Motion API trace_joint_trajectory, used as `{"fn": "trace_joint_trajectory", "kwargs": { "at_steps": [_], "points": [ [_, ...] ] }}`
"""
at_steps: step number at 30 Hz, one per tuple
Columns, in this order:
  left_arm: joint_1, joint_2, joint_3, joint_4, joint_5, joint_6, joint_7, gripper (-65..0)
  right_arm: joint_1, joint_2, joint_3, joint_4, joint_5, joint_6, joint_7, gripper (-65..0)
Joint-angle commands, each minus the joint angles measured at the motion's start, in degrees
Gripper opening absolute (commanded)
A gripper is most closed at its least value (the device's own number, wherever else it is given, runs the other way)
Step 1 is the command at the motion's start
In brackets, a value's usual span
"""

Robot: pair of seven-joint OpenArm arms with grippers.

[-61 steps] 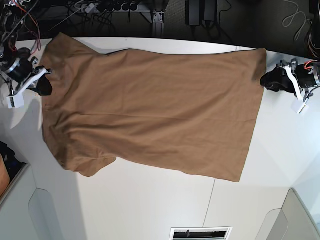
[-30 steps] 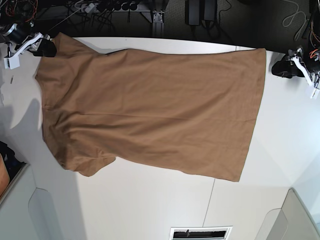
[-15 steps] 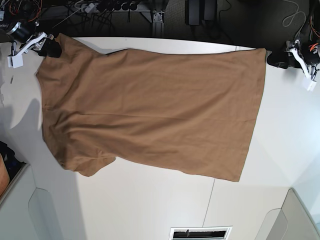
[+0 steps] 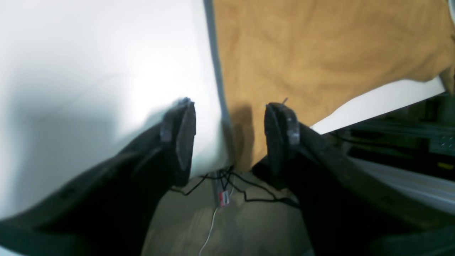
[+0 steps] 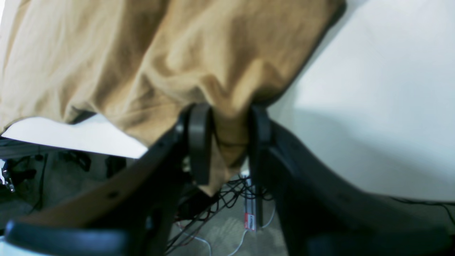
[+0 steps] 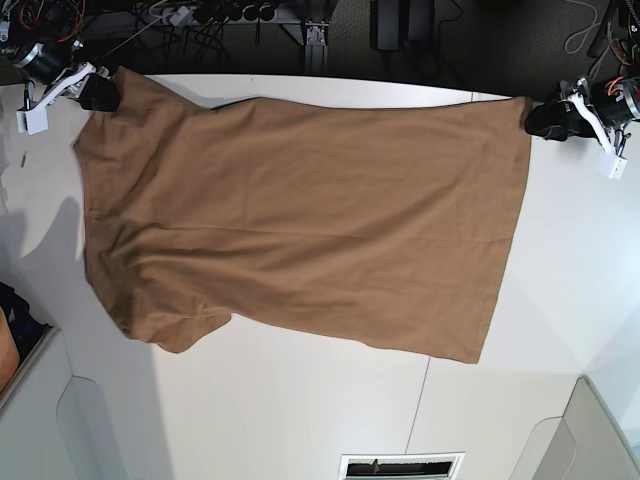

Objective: Layout the t-shirt on the table in an organized manner, then fold the t-shirt properly
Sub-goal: 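Lift the shirt's hem corners with both grippers and stretch them apart, then fold the lifted edge over the shirt body with both grippers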

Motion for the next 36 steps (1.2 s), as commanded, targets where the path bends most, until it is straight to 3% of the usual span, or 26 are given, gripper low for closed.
{"fn": "trace_joint_trajectory", "kwargs": {
  "at_steps": [1, 3, 6, 9, 16, 26, 30, 36],
  "points": [
    [0.1, -0.7, 0.5, 0.4, 1.9, 0.1, 1.1, -32.9, -0.3, 0.6, 0.1, 0.3, -0.7, -0.2, -1.0, -48.5],
    [0.1, -0.7, 1.5, 0.4, 3.0, 0.1, 1.0, -36.9, -0.3, 0.6, 0.1, 0.3, -0.7, -0.2, -1.0, -54.0],
    [0.1, -0.7, 3.2, 0.4, 4.0, 0.1, 1.1, -37.8, -0.3, 0.6, 0.1, 0.3, -0.7, -0.2, -1.0, -62.7],
    [0.1, -0.7, 4.5, 0.4, 4.2, 0.1, 2.4, -39.8, -0.3, 0.6, 0.1, 0.3, -0.8, -0.2, -1.0, -65.0],
    [0.1, -0.8, 4.9, 3.0, 4.0, 0.1, 6.0, -65.0, -0.3, 0.6, 0.1, 0.3, -0.8, -0.2, -1.0, -65.0],
    [0.1, -6.8, 4.9, 13.1, 4.2, 0.1, 7.9, -65.0, -0.3, 1.2, 4.1, 4.5, -0.7, -0.2, -2.3, -65.0],
    [-0.6, -8.8, 4.9, 15.2, 6.4, 0.1, 5.3, -65.0, -0.3, 1.8, 6.6, 6.6, 0.3, 0.3, -2.0, -65.0],
    [-4.8, -9.0, 4.9, 15.2, 8.9, 0.1, 1.4, -65.0, 2.8, 4.2, 6.6, 6.7, 0.0, 0.2, -1.4, -65.0]
  ]
}}
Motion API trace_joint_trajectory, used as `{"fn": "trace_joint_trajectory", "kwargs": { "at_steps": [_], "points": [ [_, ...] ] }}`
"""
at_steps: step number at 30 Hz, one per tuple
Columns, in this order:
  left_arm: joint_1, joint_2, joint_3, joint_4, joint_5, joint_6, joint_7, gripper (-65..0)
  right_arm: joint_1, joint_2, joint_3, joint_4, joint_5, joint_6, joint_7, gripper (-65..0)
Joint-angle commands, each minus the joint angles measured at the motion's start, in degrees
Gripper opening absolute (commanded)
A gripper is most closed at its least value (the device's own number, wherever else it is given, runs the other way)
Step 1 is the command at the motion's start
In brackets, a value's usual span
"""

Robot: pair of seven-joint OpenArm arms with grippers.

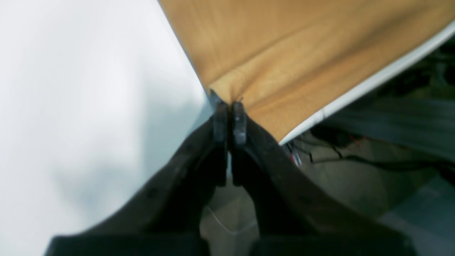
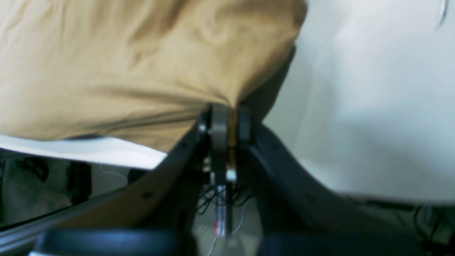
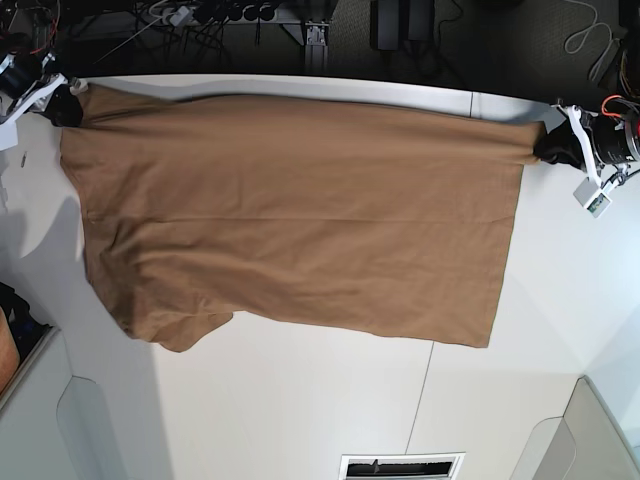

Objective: Layout the t-shirt on the table in an organized manner, then fold the t-shirt properly
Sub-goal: 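Fold the lifted edge over the shirt body with both grippers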

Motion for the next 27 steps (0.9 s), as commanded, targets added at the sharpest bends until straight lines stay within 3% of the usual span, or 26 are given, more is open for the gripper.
{"fn": "trace_joint_trajectory", "kwargs": {
  "at_steps": [1, 6, 16, 25, 27],
  "points": [
    [-1.1, -1.3, -0.6, 0.7, 0.4, -0.3, -1.3, -65.0, 1.0, 1.5, 0.7, 0.9, 0.5, 0.0, 1.4, -65.0],
    [-3.6, -1.3, -0.6, 0.6, 5.5, -0.3, -6.9, -65.0, 4.9, 1.8, 0.5, 0.7, -0.3, 0.0, 1.6, -65.0],
    [-8.0, 0.9, -0.6, -3.9, 9.3, -0.3, -13.7, -65.0, 9.0, 1.8, -0.6, 0.2, -2.2, 0.0, 3.8, -65.0],
    [-13.4, 3.9, 0.4, -11.3, 9.2, -0.3, -14.6, -65.0, 11.0, 1.7, -0.7, -0.3, -4.4, -0.5, 4.8, -65.0],
    [-13.6, 3.8, 0.4, -11.3, 9.2, -0.3, -14.4, -65.0, 11.2, 1.6, -0.7, -0.3, -4.3, -0.5, 4.8, -51.5]
  ]
}}
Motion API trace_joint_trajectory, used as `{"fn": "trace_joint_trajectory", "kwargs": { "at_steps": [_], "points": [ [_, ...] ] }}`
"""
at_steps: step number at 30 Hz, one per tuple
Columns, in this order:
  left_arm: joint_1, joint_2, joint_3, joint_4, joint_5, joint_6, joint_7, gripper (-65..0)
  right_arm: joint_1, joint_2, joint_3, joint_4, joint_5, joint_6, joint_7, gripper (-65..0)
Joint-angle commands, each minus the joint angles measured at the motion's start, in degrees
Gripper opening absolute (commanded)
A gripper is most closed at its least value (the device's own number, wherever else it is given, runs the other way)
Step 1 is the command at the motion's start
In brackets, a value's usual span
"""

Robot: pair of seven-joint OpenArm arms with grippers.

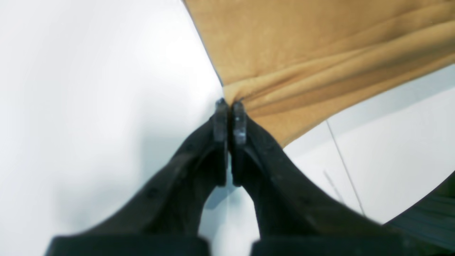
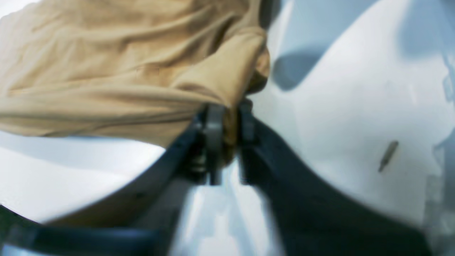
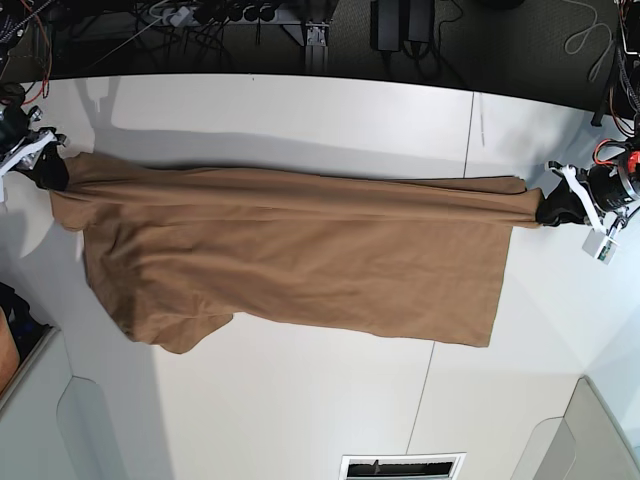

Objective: Layout the t-shirt on the table in an organized manner, then fold the t-shirt properly
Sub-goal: 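Fold the lifted edge over the shirt body with both grippers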

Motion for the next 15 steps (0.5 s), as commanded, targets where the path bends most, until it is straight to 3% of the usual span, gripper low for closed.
{"fn": "trace_joint_trajectory", "kwargs": {
  "at_steps": [1, 4, 11, 15],
  "points": [
    [-0.9, -1.6, -0.7, 0.7, -0.3, 0.1, -1.0, -65.0, 0.6, 1.3, 0.5, 0.7, 0.5, -0.3, 1.5, -44.4],
    [-0.9, -1.6, -0.7, 0.7, -0.4, 0.1, -0.7, -65.0, 0.6, 1.3, 0.5, 0.7, 0.6, -0.4, 1.6, -34.6],
    [-0.9, -1.6, -0.7, 0.7, -1.2, 0.1, -0.5, -65.0, 0.9, 1.2, 0.5, 0.8, 0.8, -1.3, 1.0, -34.6],
    [-0.9, -1.6, -0.7, 0.7, -1.2, 0.1, -0.5, -65.0, 0.4, -1.0, 0.5, 0.8, 3.5, -0.7, -3.4, -34.6]
  ]
}}
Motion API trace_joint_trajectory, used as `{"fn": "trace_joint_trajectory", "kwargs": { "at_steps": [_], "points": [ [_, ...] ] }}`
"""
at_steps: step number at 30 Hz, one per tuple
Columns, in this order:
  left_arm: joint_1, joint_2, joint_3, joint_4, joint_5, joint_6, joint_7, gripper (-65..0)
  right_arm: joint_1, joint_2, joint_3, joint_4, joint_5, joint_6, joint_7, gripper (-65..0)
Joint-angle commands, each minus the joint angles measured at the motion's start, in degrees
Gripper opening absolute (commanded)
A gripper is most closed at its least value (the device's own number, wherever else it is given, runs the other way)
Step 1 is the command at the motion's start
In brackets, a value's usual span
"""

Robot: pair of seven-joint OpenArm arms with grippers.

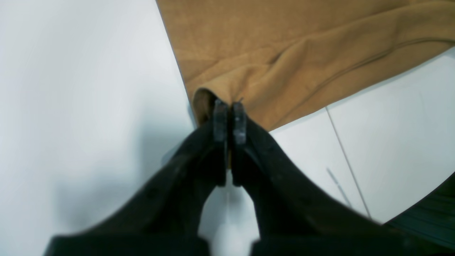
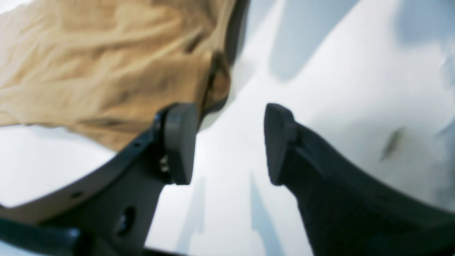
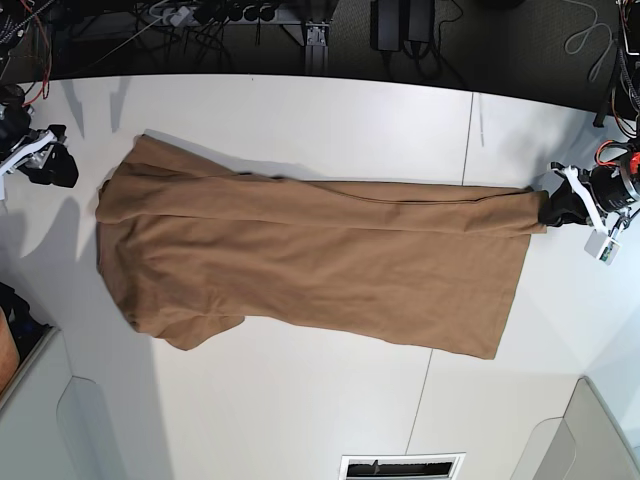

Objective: Layout the t-shirt on the table in an organized manner, then fold the t-shirt properly
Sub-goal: 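Fold the lifted edge over the shirt body with both grippers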

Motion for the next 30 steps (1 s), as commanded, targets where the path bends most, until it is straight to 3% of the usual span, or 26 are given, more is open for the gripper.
{"fn": "trace_joint_trajectory", "kwargs": {
  "at_steps": [1, 7, 11, 22, 27, 30],
  "points": [
    [-0.9, -1.4, -0.7, 0.7, -1.3, 0.1, -1.0, -65.0, -0.2, -0.2, 0.3, 0.7, 1.6, 0.8, 0.3, -34.6],
    [-0.9, -1.4, -0.7, 0.7, -4.1, 0.1, -1.0, -65.0, -3.5, -6.3, -0.5, 0.7, 1.3, 0.8, 1.0, -34.6],
    [-0.8, -1.4, -0.7, 0.7, -4.1, 0.1, -0.6, -65.0, -3.5, -7.8, -0.5, 0.7, -0.1, 0.8, 3.3, -34.6],
    [-0.9, -1.4, -0.7, 0.7, -5.4, 0.1, 0.3, -65.0, -3.2, -8.3, -8.6, 0.5, -8.0, -0.6, 7.5, -34.7],
    [-0.9, -1.4, -0.7, 0.7, -5.4, 0.1, 1.0, -65.0, -3.0, -8.3, -10.8, -0.9, -9.7, -2.7, 9.8, -34.9],
    [-0.9, -1.4, -0.7, 0.7, -5.4, 0.1, 1.0, -65.0, -2.9, -8.3, -11.4, -2.6, -9.6, -2.6, 10.6, -43.8]
  ]
}}
